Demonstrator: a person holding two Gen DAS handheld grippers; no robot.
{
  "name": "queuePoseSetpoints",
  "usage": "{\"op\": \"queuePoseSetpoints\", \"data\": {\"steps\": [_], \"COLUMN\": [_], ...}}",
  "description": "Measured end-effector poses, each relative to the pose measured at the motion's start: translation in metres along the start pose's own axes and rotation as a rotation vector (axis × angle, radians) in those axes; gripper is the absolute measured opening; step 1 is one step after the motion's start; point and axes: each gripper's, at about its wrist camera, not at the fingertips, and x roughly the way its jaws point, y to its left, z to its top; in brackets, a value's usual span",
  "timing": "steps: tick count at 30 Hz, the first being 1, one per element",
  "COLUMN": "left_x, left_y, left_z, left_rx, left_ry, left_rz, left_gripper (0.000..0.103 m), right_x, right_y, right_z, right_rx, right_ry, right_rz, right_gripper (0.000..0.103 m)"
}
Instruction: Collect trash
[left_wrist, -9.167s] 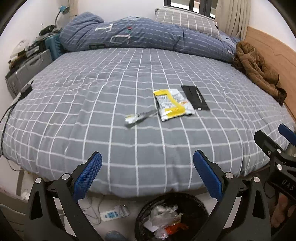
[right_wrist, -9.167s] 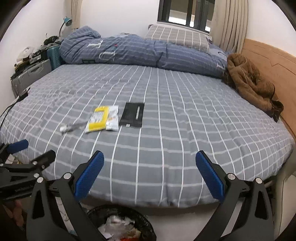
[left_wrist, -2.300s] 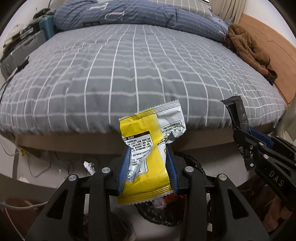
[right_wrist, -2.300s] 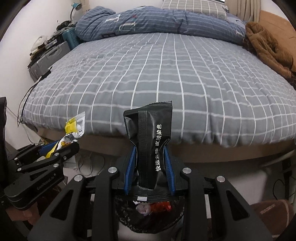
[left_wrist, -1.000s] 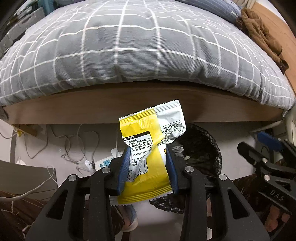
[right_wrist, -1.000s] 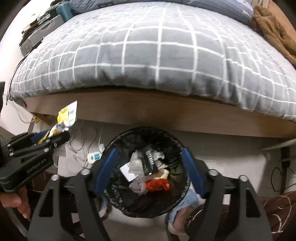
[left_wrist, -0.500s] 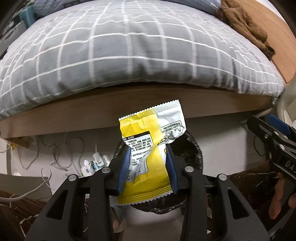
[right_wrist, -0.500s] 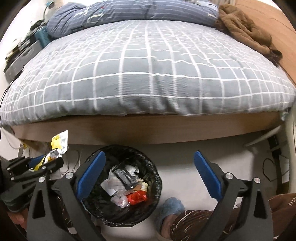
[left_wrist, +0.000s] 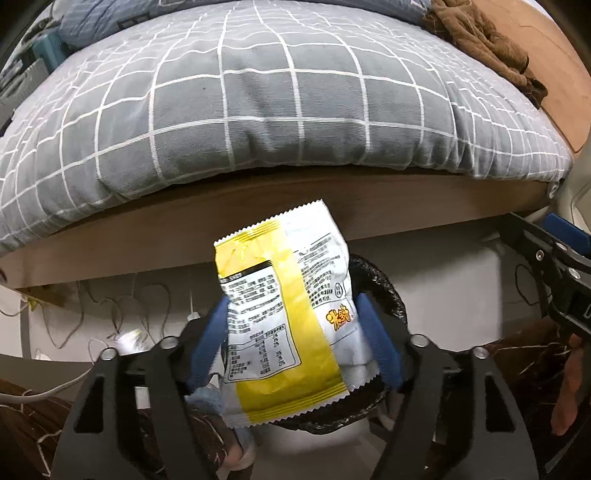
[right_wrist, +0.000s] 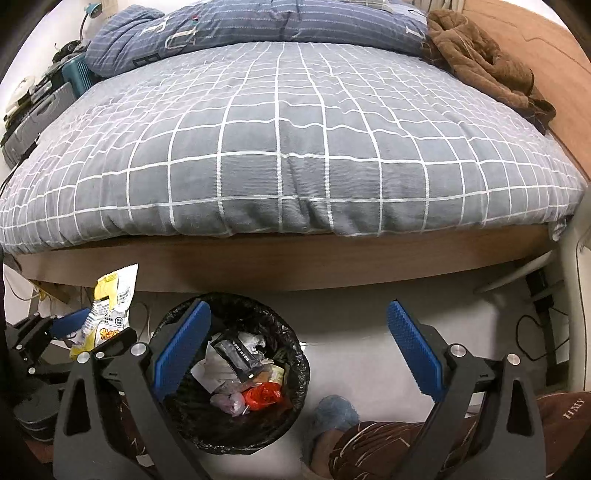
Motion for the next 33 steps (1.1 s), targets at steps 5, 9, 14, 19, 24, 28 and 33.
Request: {"op": "queuePoseSetpoints", "data": {"steps": [5,9,14,19,24,28,33], "left_x": [-0.008,-0.014,-0.027,-0.05,-0.082,-0.102,-0.12], "left_y": [0.004,0.011,0.024,0.035,0.041,0.041,0.044], "left_z": [0.001,0.004,0.012,0.023,0.034,0.04,0.039], "left_rx": [-0.021,-0.035,-0.06,-0.081,-0.089,-0.073,-0.08], "left_ry": [-0.043,-0.059,-0.101,-0.16,-0.247,-0.302,-0.342], "left_rz": [0.018,0.036,0.06,0.066,0.068,0.077,0.056], "left_gripper": [0.09,0.096,0.097,0.097,0.097,0.097,0.097], "right_x": [0.0,-0.003,-0.007,-0.022,-0.048,-0.066,-0.082], "right_y": [0.002,0.005,0.007,0.014,0.022,0.027,0.029], "right_z": [0.001,0.003,0.009,0.022,0.036,0.041,0.042], "right_rx": [-0.002,-0.007,-0.01,-0.028,-0.046,-0.059,-0.06], "right_ry": [-0.004,-0.015,-0.034,-0.083,-0.166,-0.217,-0.249], "right_rz": [0.002,0.003,0.014,0.037,0.058,0.067,0.078], "right_gripper": [0.093,0.093,0.093,0.093,0.093,0.093,0.095]}}
